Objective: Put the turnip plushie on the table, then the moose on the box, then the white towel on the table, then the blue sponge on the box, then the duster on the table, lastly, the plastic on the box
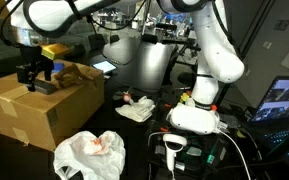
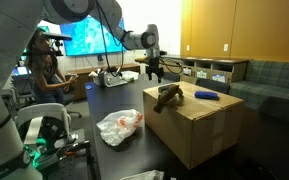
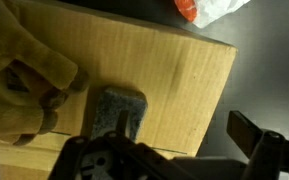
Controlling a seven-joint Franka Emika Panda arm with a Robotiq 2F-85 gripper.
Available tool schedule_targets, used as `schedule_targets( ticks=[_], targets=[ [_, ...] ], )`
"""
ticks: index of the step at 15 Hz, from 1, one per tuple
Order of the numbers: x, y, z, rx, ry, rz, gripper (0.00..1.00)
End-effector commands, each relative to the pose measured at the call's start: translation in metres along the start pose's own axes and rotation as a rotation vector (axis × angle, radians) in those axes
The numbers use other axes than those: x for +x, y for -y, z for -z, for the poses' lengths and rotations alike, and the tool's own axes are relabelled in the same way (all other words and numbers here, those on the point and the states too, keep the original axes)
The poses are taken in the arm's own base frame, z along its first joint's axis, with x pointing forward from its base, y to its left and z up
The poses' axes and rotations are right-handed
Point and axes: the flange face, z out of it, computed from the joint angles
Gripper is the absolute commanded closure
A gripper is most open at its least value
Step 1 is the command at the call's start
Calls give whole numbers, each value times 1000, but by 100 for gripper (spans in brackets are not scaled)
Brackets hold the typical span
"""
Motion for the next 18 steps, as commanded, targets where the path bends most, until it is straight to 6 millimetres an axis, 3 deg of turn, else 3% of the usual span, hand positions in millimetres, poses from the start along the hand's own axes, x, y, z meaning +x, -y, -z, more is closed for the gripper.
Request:
schedule_targets(
  ticks=[1,8,14,18],
  targets=[
    [22,-6,-4,-5,-52,-95,0],
    [35,-30,-12,-41,-75,-123,0],
    [34,-23,-22,-31,-59,-67,0],
    [34,-35,-32,-39,-47,-77,0]
  ],
)
